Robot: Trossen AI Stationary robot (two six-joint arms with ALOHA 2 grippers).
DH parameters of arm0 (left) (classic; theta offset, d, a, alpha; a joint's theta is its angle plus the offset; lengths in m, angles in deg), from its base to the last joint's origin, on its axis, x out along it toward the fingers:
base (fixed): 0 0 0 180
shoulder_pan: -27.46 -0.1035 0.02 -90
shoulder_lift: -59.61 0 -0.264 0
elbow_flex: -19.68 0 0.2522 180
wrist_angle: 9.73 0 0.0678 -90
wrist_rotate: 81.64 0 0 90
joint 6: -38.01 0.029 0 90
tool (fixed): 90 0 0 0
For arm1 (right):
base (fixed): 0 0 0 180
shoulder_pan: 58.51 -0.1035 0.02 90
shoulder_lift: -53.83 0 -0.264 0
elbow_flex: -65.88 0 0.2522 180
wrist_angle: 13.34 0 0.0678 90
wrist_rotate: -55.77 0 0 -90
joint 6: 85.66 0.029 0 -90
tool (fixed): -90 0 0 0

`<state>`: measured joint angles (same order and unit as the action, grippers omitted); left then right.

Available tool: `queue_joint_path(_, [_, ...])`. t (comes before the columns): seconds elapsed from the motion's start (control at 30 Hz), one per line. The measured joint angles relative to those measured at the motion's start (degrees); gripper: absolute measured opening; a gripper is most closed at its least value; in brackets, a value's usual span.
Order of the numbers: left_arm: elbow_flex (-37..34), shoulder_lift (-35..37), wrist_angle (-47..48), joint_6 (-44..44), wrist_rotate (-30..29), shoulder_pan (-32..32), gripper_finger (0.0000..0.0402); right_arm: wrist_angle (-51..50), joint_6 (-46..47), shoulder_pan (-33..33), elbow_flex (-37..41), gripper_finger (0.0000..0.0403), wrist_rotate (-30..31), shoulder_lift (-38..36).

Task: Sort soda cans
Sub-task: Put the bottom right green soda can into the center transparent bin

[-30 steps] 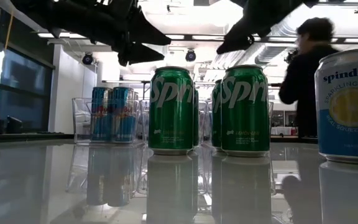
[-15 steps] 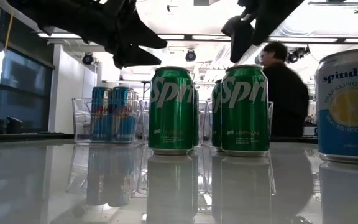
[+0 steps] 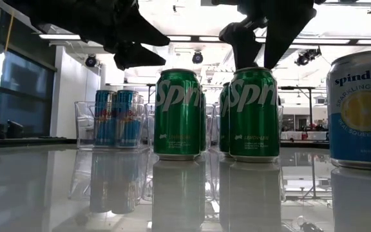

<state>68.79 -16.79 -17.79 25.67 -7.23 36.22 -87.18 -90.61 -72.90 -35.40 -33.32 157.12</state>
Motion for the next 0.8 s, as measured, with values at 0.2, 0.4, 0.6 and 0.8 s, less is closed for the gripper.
queue_joint_path(0.2, [0.01, 0.00, 0.03, -0.95, -0.13, -0.01, 0.0310, -1.44, -1.56, -0.02, -3.53, 0.0292, -0.92, 0.24])
queue_joint_path(0.4, [0.00, 0.00, 0.13, -1.04, -0.28, -0.02, 0.0310, -0.19, -5.11, 0.13, -3.42, 0.0292, -0.34, 0.19])
queue_joint_path(0.6, [0.00, 0.00, 0.46, -1.04, -0.28, -0.02, 0.0310, 2.76, -8.94, 0.86, 1.32, 0.0292, 3.18, -0.10])
queue_joint_path(0.8, [0.00, 0.00, 0.66, -1.12, -0.24, -0.02, 0.0310, 3.97, -10.09, 0.94, 2.10, 0.0292, 4.58, 0.02])
